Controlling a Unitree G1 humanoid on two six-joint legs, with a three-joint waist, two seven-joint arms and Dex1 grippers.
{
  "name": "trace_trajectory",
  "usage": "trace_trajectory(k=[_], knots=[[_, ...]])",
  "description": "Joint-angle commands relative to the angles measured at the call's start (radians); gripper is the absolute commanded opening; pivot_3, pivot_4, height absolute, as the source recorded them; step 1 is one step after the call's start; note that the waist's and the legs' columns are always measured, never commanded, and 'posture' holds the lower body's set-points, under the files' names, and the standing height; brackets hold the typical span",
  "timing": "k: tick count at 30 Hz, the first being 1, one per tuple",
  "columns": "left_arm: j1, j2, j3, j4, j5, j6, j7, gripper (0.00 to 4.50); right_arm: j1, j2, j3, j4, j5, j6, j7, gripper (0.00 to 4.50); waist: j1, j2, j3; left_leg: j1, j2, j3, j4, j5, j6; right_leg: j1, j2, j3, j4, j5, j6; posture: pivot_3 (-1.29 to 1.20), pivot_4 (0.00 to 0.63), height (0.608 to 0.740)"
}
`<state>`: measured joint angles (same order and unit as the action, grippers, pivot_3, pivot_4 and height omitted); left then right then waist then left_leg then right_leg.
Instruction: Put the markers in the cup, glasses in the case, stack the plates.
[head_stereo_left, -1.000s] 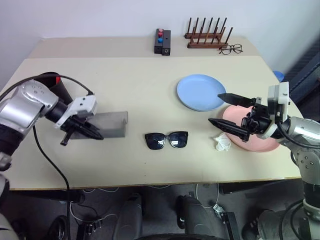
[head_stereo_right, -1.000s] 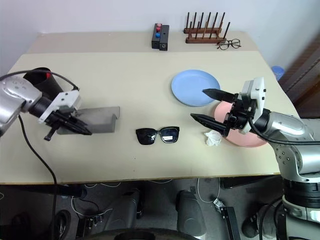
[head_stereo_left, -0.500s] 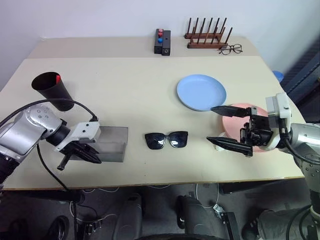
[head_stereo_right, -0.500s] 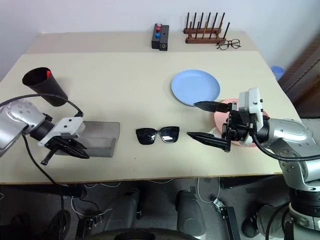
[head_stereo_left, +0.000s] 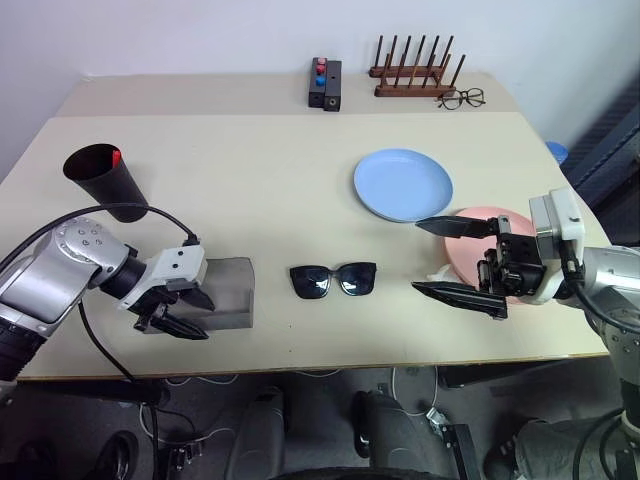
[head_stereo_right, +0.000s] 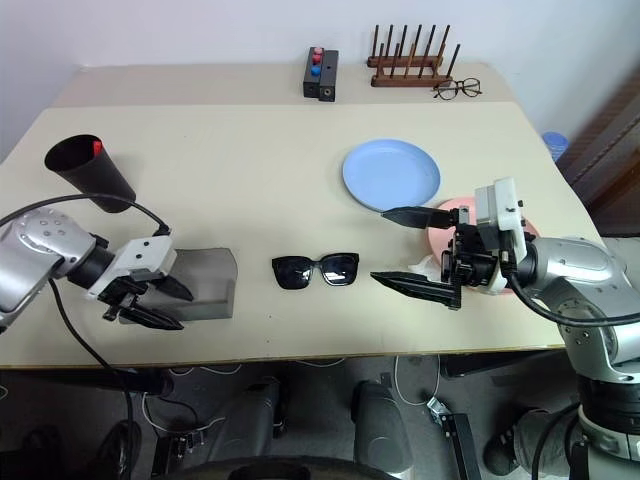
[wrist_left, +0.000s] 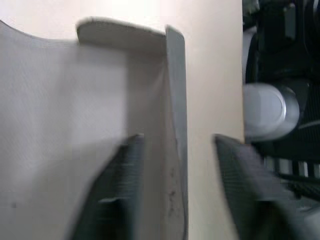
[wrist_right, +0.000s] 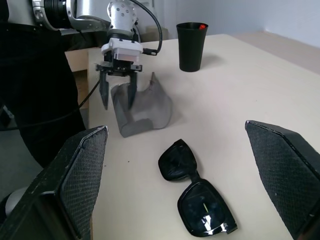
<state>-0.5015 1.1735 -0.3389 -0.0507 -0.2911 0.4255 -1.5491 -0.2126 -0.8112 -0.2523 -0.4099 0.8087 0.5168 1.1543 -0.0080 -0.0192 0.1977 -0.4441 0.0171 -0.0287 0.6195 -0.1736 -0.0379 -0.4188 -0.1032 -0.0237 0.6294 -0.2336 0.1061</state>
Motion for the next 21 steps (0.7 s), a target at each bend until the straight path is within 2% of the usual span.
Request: trace_trajectory(k=[1,7,10,14,17,21], knots=[[-0.042,0.004,0.042,0.008,0.015,-0.011,-0.037,4.48,-0.018,-0.009,-0.008,-0.016,0.012,-0.005,-0.003,4.5,0.0,0.0,0.0,0.0,0.0,0.0,0.0,0.0,0.0,0.0,0.0,0.0,0.0,0.0,0.0,0.0,0.15,0.74],[-0.222,-0.099,0.057,0.102,-0.017,0.0,-0.06,4.48,-0.039,0.002,0.001,-0.004,0.005,-0.013,-0.019,4.5,0.013,0.0,0.0,-0.001,0.0,0.0,0.001,0.0,0.0,0.0,0.0,0.0,0.0,0.0,0.0,0.0,0.15,0.74],[-0.324,-0.187,0.055,0.168,-0.025,0.048,-0.059,4.48,-0.039,0.005,0.001,-0.003,-0.001,-0.02,-0.026,4.5,0.02,0.0,0.0,-0.001,0.0,0.0,0.001,0.0,0.0,0.0,0.0,0.0,0.0,0.0,0.0,0.0,0.15,0.74],[-0.451,-0.385,0.028,0.318,0.033,-0.002,0.022,4.48,-0.026,0.016,-0.004,-0.015,-0.009,-0.029,-0.047,4.5,0.027,0.0,0.0,-0.001,0.0,0.0,0.004,0.0,0.0,0.002,0.0,0.0,0.0,0.0,0.0,0.0,0.15,0.74],[-0.493,-0.495,-0.019,0.409,0.101,-0.076,0.044,4.48,-0.01,0.019,-0.015,-0.03,-0.008,-0.034,-0.066,4.5,0.021,0.0,0.0,-0.001,-0.001,0.0,0.007,-0.001,0.002,0.004,0.0,0.0,0.0,0.001,0.0,0.0,0.15,0.74],[-0.548,-0.646,-0.054,0.492,0.128,-0.073,0.055,4.48,0.037,0.017,-0.039,-0.052,-0.011,-0.051,-0.084,4.5,0.02,0.0,0.0,-0.001,0.0,0.0,0.007,-0.001,0.003,0.003,0.001,0.0,0.001,0.001,0.0,0.0,0.15,0.74]])
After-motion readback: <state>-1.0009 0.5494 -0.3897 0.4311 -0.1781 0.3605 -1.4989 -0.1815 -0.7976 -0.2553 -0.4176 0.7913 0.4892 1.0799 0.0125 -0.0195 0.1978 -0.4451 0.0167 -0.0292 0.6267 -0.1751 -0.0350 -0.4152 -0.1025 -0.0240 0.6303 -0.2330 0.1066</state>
